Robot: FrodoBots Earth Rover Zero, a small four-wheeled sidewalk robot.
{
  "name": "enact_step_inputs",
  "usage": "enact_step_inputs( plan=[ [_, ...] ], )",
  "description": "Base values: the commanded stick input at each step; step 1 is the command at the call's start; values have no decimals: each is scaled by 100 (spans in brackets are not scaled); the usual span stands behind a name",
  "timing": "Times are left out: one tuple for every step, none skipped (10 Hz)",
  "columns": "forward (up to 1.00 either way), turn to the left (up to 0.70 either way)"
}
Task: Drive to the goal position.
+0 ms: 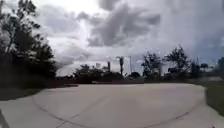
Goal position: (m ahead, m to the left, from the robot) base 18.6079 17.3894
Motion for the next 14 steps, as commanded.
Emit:
enact_step_inputs(
  plan=[
    [85, 0],
    [85, 0],
    [85, 0],
    [85, 0],
    [85, 0],
    [85, 0],
    [85, 0],
    [85, 0],
    [85, 0],
    [85, 0],
    [85, 0],
    [85, 0],
    [85, 0],
    [85, 0]
  ],
)
